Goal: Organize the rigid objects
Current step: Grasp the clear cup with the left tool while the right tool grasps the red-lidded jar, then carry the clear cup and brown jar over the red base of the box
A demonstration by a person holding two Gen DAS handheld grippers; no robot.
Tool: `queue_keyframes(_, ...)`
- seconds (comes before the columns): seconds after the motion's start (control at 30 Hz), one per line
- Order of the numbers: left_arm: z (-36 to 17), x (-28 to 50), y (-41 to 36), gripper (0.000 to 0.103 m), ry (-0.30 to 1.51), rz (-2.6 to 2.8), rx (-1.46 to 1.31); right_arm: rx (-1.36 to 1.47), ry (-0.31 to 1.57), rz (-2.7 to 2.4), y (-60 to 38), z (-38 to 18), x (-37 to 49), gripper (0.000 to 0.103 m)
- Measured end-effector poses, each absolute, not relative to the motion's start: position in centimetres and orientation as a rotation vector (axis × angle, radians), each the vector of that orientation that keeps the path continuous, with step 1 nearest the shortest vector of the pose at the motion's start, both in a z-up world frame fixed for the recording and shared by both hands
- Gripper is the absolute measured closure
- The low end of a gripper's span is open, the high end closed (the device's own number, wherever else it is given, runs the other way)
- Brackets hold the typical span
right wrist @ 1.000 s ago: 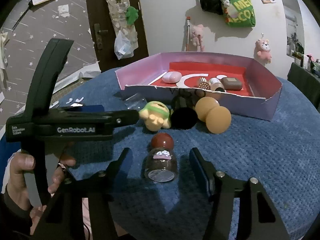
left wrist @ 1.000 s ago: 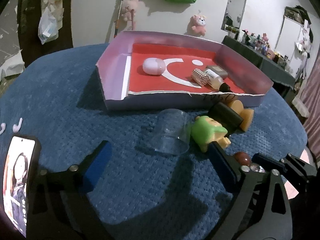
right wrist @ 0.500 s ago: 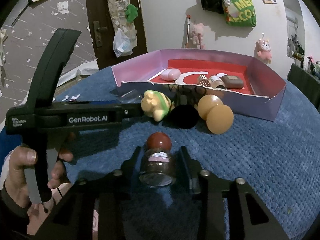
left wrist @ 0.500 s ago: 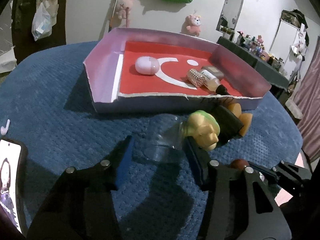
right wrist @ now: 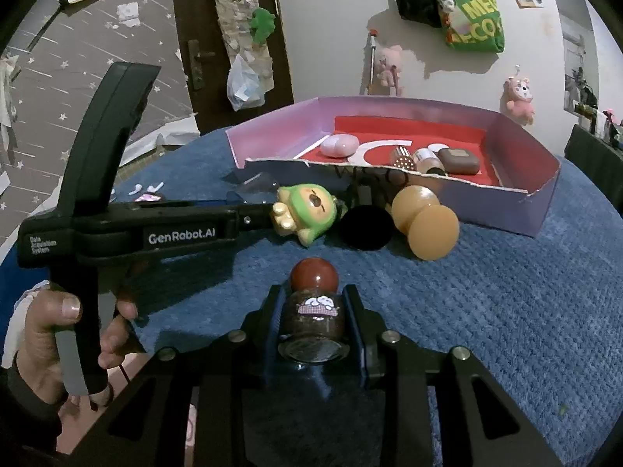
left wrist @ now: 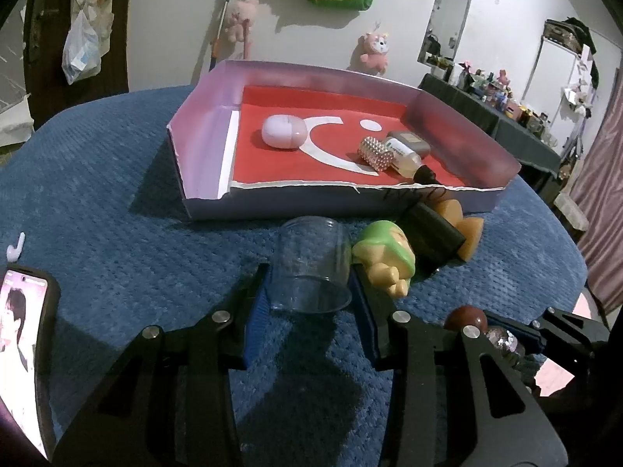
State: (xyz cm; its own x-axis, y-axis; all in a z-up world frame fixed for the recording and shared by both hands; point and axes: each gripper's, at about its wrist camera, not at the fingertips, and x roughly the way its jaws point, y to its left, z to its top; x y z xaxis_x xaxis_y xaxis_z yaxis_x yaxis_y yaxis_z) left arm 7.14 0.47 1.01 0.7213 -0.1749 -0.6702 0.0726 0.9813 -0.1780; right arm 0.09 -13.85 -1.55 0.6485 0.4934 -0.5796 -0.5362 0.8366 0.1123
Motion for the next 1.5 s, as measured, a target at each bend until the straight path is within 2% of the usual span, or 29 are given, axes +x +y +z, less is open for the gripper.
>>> queue_keyframes(0.8,4.0,5.3,0.5,0.065,0.685,-0.162,-0.152,-0.041,0.570,0.598,-14.9,1.6,0.1,0.070)
queue_keyframes(1.5,6.2,6.9,0.0,0.065,0.646,-0.185,-0.155,-0.032,0.525,0.589,-15.7,4.3,2.3,0.070)
